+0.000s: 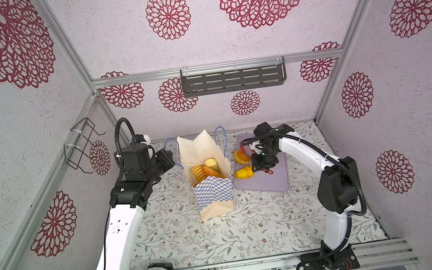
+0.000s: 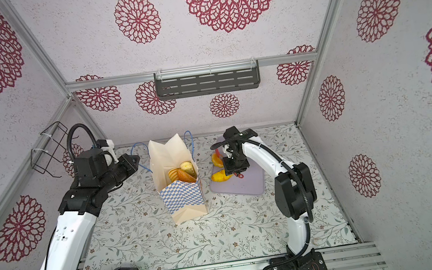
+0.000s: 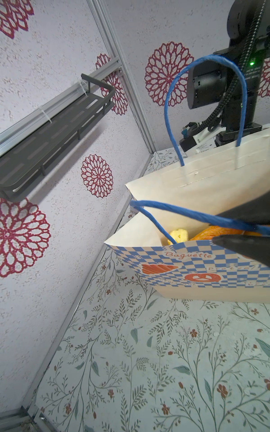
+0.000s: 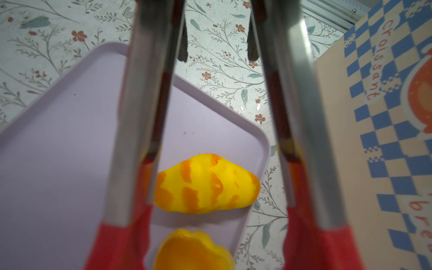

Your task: Place the fake bread into the paper bag

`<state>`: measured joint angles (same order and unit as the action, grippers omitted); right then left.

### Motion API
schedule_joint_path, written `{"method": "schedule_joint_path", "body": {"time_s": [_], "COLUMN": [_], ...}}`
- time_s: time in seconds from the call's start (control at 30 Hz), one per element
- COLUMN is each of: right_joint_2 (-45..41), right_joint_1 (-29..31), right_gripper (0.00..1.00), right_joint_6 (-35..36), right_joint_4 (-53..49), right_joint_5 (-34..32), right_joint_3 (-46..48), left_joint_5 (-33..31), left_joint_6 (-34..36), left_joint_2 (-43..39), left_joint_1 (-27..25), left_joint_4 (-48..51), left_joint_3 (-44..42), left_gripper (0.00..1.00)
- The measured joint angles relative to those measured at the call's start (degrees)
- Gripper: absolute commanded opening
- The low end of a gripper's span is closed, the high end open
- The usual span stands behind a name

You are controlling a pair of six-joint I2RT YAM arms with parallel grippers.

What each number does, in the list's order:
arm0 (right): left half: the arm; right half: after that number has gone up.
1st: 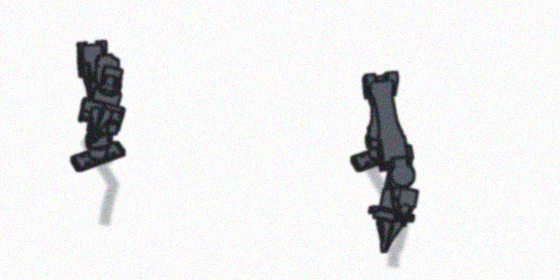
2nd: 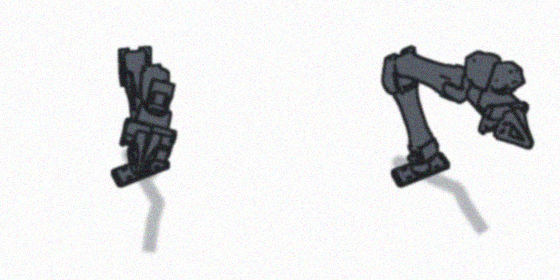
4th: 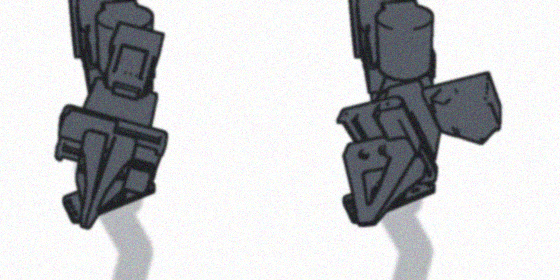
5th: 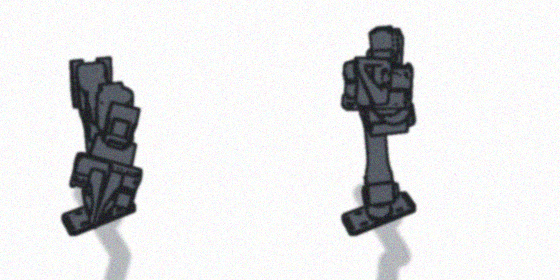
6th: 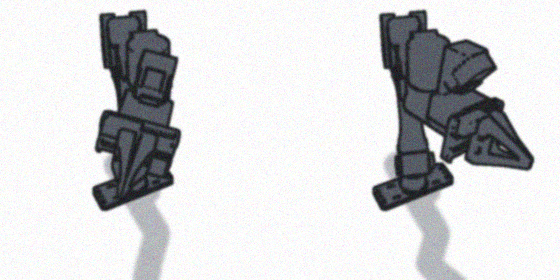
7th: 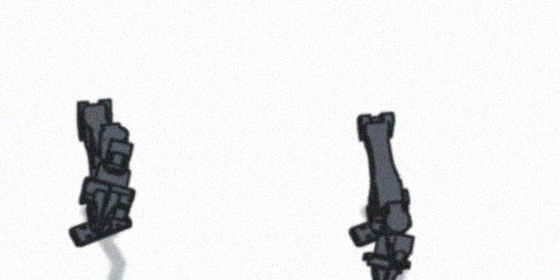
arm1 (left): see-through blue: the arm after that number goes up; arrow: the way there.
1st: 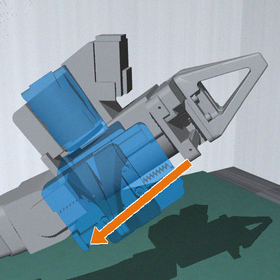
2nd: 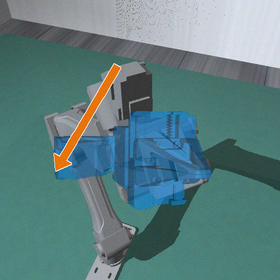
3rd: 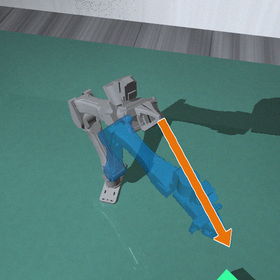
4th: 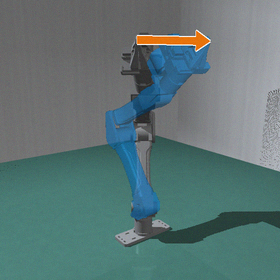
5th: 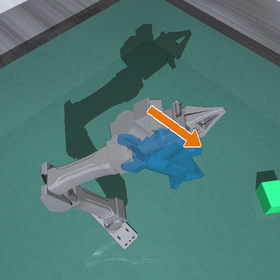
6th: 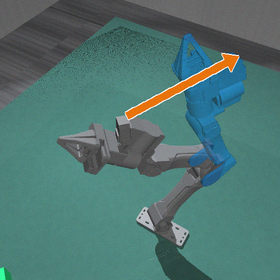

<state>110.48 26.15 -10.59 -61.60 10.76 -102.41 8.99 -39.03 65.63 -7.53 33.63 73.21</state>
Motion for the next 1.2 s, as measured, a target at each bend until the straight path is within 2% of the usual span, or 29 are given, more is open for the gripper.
{"method": "schedule_joint_path", "body": {"time_s": [0.17,0.43,0.73,0.87,1.2], "right_joint_2": [3.7,10.5,14.1,15.3,17.9], "right_joint_1": [0.7,1.8,3.4,3.5,2.6], "right_gripper": [0.54,0.55,0.60,0.60,0.52], "right_joint_6": [0.8,1.0,1.1,1.2,2.1], "right_joint_4": [-3.5,-7.5,-9.1,-9.3,-9.2], "right_joint_5": [-1.5,-5.7,-9.1,-9.7,-10.1], "right_joint_3": [-4.5,-10.9,-14.2,-14.8,-15.1], "left_joint_5": [1.0,2.5,3.9,4.1,4.1], "left_joint_6": [0.2,0.7,0.6,0.6,0.4], "left_joint_2": [0.0,0.0,0.0,0.0,-0.1], "left_joint_1": [0.0,0.2,0.4,0.4,0.5], "left_joint_4": [-0.7,-2.1,-3.0,-3.1,-3.4], "left_joint_3": [0.0,-1.0,-2.3,-2.5,-2.9], "left_gripper": [0.15,0.15,0.15,0.15,0.15]}}
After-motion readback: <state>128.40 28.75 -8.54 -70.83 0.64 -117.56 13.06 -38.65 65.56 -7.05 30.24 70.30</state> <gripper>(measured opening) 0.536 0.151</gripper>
